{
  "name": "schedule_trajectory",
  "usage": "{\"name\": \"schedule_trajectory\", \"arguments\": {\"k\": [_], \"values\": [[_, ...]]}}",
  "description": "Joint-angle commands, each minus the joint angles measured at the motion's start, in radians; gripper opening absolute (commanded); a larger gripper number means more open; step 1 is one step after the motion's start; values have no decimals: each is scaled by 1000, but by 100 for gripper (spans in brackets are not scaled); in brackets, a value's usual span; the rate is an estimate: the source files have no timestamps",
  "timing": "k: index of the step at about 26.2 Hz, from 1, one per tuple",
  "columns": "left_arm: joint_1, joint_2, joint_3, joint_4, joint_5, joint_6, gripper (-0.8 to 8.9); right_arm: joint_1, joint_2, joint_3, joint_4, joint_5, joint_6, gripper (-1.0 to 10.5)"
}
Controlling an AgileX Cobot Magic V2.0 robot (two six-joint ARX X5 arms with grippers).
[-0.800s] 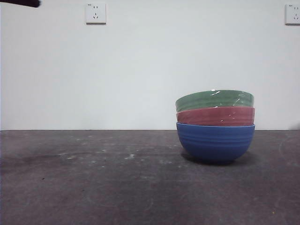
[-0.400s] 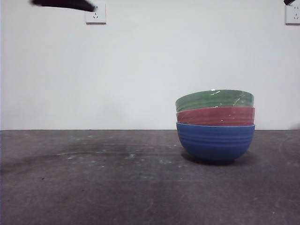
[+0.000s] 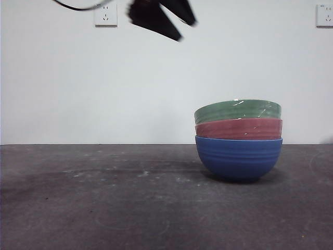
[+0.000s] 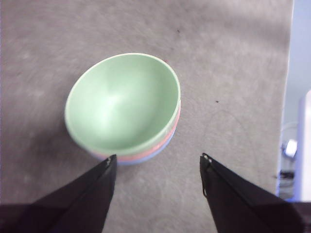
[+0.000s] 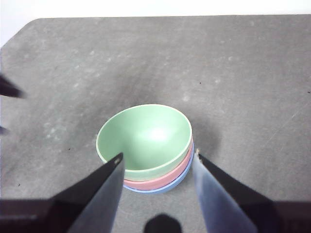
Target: Pick up the green bowl on the top,put the green bowl on the left,pick up the red bowl in the middle,put the red bowl on the right
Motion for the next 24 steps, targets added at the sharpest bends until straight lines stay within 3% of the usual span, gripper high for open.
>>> {"name": "schedule_trajectory", "arguments": {"k": [1, 16, 18, 22, 24], "values": [[-38, 89, 61, 2, -21, 90, 292, 0, -1, 3, -2, -1, -5, 236], [-113, 309, 84, 69, -17, 150, 276, 0, -1, 3, -48, -1, -6, 225], [-108, 311, 84, 56, -16, 156, 216, 0, -1, 3, -48, -1, -6, 225], [-108, 317, 84, 34, -16, 172, 213, 0, -1, 3, -49, -1, -6, 225], [-108, 319, 84, 28, -16, 179, 138, 0, -1, 3, -49, -1, -6, 224]]}}
